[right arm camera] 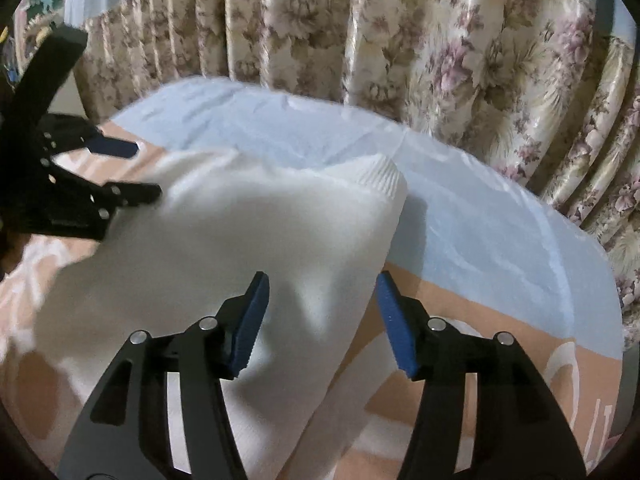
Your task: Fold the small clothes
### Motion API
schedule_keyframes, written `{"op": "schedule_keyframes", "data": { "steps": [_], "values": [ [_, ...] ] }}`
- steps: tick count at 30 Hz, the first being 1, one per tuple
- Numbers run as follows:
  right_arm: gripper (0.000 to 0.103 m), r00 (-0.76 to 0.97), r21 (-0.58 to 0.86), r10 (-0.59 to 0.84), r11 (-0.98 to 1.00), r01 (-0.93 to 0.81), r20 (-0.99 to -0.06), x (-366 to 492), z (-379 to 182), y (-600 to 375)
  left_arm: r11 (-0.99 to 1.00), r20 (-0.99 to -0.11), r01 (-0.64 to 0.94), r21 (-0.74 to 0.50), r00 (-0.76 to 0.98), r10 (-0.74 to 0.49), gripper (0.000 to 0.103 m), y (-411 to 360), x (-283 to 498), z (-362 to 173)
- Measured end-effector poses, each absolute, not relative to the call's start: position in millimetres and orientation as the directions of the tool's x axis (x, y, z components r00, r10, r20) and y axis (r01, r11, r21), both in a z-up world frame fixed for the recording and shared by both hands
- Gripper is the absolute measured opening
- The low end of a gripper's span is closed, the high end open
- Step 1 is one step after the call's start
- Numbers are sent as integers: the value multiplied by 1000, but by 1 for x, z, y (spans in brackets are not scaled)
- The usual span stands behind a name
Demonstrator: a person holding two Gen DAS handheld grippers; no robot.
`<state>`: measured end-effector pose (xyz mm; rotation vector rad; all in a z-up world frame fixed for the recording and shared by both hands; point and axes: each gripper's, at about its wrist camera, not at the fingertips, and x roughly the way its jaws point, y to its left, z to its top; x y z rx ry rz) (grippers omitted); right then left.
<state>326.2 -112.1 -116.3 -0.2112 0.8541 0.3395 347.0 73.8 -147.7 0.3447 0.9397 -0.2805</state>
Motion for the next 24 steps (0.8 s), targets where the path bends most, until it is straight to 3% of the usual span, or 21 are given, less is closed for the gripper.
{"op": "schedule_keyframes", "data": {
  "steps": [4, 7, 11, 16, 21, 24],
  "values": [
    [61, 593, -21, 233, 921, -389, -771, 292, -100, -120, 872, -830, 467, 147, 538, -148, 68, 65, 303, -141],
    [61, 563, -1, 247, 915, -404, -789, 272, -103, -119, 845, -831, 474, 246, 552, -68, 70, 63, 283, -159],
    [61, 530, -47, 203, 907, -420, -823, 254, -124, -109, 889, -848, 425, 173, 524, -86, 79, 84, 289, -172],
    [61, 535, -74, 181, 904, -420, -825, 240, -128, -114, 886, -830, 408, 223, 555, -47, 78, 88, 271, -153],
    [63, 518, -9, 245, 899, -439, -820, 233, -122, -117, 847, -826, 506, 165, 539, -162, 78, 63, 239, -143],
    [63, 500, -41, 215, 891, -452, -839, 234, -134, -112, 827, -847, 515, 224, 523, -95, 78, 52, 240, -167]
  ]
}}
